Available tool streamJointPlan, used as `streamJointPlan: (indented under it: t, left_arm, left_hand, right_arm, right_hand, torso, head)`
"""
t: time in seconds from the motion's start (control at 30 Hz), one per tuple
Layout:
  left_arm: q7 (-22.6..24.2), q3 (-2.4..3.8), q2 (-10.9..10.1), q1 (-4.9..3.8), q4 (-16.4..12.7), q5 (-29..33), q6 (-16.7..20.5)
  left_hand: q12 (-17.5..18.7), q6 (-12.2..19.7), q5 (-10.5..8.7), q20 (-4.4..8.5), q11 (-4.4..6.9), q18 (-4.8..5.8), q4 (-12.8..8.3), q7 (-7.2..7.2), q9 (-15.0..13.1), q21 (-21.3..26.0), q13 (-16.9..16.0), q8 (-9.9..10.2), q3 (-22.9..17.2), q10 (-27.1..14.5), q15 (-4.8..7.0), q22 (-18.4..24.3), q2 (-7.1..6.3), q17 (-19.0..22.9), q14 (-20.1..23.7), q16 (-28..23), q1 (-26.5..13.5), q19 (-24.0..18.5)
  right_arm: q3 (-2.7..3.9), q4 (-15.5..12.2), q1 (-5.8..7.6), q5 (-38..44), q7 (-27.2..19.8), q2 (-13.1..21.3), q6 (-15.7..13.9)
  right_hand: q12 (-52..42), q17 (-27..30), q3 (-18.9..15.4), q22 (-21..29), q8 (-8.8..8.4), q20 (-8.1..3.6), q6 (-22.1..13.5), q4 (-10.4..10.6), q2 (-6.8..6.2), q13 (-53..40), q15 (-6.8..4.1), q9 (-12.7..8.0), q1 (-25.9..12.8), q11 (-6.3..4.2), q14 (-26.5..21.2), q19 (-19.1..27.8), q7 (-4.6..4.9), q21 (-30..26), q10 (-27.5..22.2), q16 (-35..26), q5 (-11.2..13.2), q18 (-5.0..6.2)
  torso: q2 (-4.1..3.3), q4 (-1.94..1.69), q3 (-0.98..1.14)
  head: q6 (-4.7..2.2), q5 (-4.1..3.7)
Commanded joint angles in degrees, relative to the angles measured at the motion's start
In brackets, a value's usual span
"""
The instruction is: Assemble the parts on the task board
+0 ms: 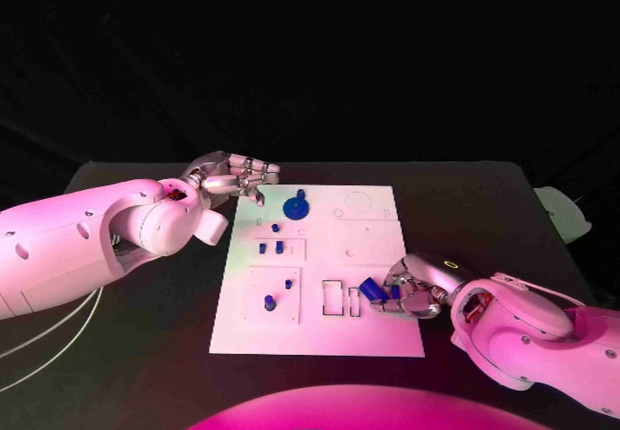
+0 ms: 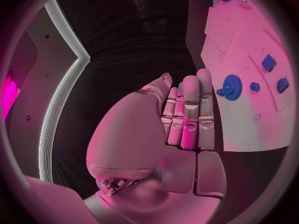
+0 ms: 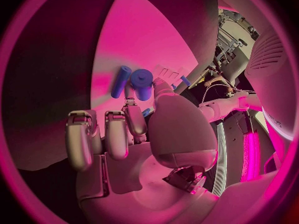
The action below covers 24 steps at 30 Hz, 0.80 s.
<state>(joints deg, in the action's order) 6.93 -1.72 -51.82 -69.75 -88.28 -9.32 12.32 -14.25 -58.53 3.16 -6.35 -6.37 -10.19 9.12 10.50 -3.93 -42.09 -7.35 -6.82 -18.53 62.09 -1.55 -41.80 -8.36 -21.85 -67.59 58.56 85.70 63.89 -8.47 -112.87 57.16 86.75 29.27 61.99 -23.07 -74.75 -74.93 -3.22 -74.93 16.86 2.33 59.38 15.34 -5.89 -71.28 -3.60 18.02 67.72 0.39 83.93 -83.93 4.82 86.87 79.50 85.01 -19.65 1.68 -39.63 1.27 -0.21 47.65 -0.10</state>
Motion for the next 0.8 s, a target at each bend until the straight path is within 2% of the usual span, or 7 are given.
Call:
streamJointPlan:
  t: [0.03, 0.17, 0.37, 0.63, 0.8]
  left_arm:
    - [-0.3, 0.03, -0.02, 0.0, -0.14, 0.12, -0.75]
    - [-0.51, 0.03, 0.0, 0.01, 0.0, 0.12, -0.63]
    - [-0.7, 0.03, 0.18, 0.01, 0.07, -0.81, -0.88]
    - [-0.81, 0.03, 0.22, 0.02, 0.06, -1.31, -0.93]
    - [-0.84, 0.03, 0.17, 0.03, 0.04, -1.39, -0.99]
  left_hand:
    - [-0.48, 0.34, -0.12, -0.24, -0.05, -0.37, -0.13, 0.11, 0.0, 0.41, -0.08, -0.4, 0.03, -0.63, -0.12, 0.13, 0.46, 0.08, 0.26, -0.22, -0.3, 0.37]
    - [-0.48, 0.35, -0.12, -0.24, -0.05, -0.37, -0.13, 0.11, 0.0, 0.42, -0.08, -0.4, 0.04, -0.63, -0.12, 0.13, 0.46, 0.08, 0.26, -0.22, -0.31, 0.38]
    - [-0.54, 0.37, -0.12, -0.25, -0.05, -0.36, -0.09, 0.12, 0.0, 0.45, -0.09, -0.41, 0.07, -0.68, -0.14, 0.16, 0.48, 0.09, 0.26, -0.22, -0.38, 0.39]
    - [-0.54, 0.37, -0.12, -0.25, -0.05, -0.36, -0.09, 0.12, 0.0, 0.45, -0.09, -0.41, 0.07, -0.68, -0.14, 0.16, 0.48, 0.09, 0.26, -0.22, -0.38, 0.39]
    - [-0.57, 0.4, -0.11, -0.25, -0.05, -0.36, -0.1, 0.11, 0.0, 0.46, -0.1, -0.42, 0.08, -0.72, -0.14, 0.18, 0.48, 0.09, 0.27, -0.22, -0.38, 0.4]
  right_arm:
    - [-0.05, 0.27, -0.29, 0.87, 2.18, -0.36, -0.37]
    - [-0.05, 0.55, -0.42, 0.56, 2.72, -0.98, -0.56]
    - [-0.05, 1.03, -0.7, 0.35, 2.98, -1.8, -0.96]
    - [-0.04, 1.48, -0.86, 0.7, 3.38, -2.24, -1.57]
    - [-0.04, 0.71, -0.88, 0.3, 3.66, -2.05, -3.8]
  right_hand:
    - [0.33, -6.48, -1.12, -14.22, 0.31, 0.13, -0.49, 1.27, 0.93, -0.31, -0.01, 0.3, -0.61, -0.07, 4.38, -5.26, -0.12, 0.17, -0.36, 0.22, 0.41, -1.05]
    - [0.19, -6.51, -1.42, -14.23, 0.38, 0.13, -0.49, 1.36, 1.05, -0.55, -0.01, 0.41, -0.88, -0.09, 4.38, -5.27, -0.14, 0.2, -0.23, 0.24, 0.46, -1.05]
    - [-0.15, -6.68, -1.53, -14.27, 0.65, 0.09, -0.47, 1.04, 2.04, -1.21, -0.08, 0.81, 0.28, -0.17, 4.42, -5.31, -0.23, 0.34, 0.1, 0.35, 0.22, -1.08]
    - [-0.27, -6.82, -1.21, -14.31, 1.18, -0.02, -0.53, -0.7, 3.27, -1.95, -0.2, 1.63, 5.04, -0.32, 4.44, -5.34, -0.34, 0.44, 0.34, 0.46, -0.95, -1.11]
    - [-0.61, -7.18, 0.16, -14.41, 1.58, -0.19, -0.18, -2.39, 4.4, -2.7, -0.44, 2.11, 8.47, -0.63, 4.52, -5.45, -0.69, 0.82, 0.74, 0.68, -0.38, -1.18]
  torso:
    - [-0.08, -0.04, 0.02]
    - [-0.01, 0.1, 0.01]
    - [-0.03, 0.01, 0.07]
    - [-0.02, 0.03, 0.01]
    - [0.02, 0.04, 0.0]
  head:
    - [-0.23, -0.79]
    - [-0.18, -0.76]
    - [-0.36, -0.58]
    - [-0.13, -0.65]
    - [-0.07, -0.73]
